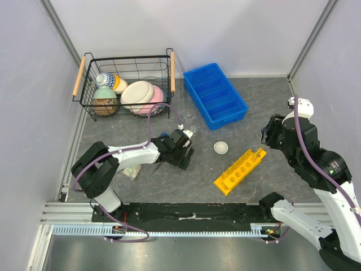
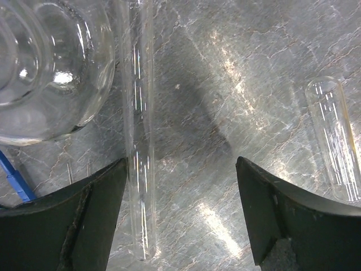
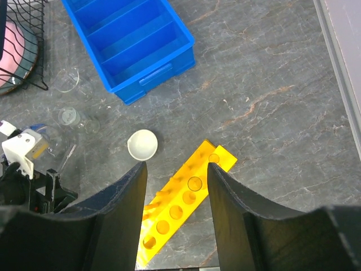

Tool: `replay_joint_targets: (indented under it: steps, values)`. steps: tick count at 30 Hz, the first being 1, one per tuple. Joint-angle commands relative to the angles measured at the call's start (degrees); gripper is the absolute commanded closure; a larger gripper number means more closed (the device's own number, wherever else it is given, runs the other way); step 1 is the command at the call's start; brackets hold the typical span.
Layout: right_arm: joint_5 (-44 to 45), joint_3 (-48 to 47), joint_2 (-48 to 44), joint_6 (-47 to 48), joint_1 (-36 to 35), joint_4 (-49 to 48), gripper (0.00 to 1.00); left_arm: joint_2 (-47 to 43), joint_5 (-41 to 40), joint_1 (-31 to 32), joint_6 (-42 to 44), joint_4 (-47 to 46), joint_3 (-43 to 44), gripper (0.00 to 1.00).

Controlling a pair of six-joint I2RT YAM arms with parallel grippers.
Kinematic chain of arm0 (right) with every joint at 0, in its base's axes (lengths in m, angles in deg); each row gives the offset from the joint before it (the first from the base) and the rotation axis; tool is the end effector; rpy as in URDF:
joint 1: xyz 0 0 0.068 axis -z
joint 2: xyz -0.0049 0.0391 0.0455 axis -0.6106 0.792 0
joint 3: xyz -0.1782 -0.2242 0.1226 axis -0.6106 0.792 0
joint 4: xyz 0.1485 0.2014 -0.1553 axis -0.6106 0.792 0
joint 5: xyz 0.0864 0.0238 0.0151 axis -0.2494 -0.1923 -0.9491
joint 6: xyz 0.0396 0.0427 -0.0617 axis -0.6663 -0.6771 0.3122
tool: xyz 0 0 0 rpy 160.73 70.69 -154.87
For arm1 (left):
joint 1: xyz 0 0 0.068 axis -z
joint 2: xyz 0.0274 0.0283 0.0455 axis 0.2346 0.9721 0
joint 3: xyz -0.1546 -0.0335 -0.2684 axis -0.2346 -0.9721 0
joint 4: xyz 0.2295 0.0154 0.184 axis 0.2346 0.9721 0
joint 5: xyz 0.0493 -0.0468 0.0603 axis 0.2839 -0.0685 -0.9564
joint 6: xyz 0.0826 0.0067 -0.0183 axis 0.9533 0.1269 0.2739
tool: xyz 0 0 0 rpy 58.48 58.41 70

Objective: Organize the chemistry lab equipment

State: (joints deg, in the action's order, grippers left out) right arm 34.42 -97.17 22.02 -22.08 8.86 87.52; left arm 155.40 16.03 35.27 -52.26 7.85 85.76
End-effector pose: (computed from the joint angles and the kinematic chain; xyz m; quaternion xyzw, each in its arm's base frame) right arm 0.1396 0.0382 0.4524 0.0965 0.8475 0.0421 0.5202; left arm 0.2409 -0.2671 0.1460 0.2433 0.9353 -0.1111 0.2316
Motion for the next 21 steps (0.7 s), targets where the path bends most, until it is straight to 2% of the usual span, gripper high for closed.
replay_joint_targets:
  steps: [1, 7, 12, 21]
  values:
    - [0.0, 0.88, 0.14, 0.38, -0.32, -1.33, 0.46, 0.26, 1.2, -0.06, 1.5, -2.77, 1.32, 0.15]
    - [-0.09, 0.79, 0.23, 0.29, -0.32, -1.25, 0.46, 1.14, 1.11, -0.06, 0.35, -3.29, 0.09, 0.21]
    - [-0.44, 0.62, -0.03, -0.06, -0.32, -0.81, 0.47, 2.37, 0.58, -0.06, -1.31, -2.94, -0.7, 0.34]
    - [-1.23, 0.35, -0.38, -0.68, -0.32, -0.19, 0.48, 3.43, -1.18, 0.03, -2.99, -2.68, -1.76, 0.45]
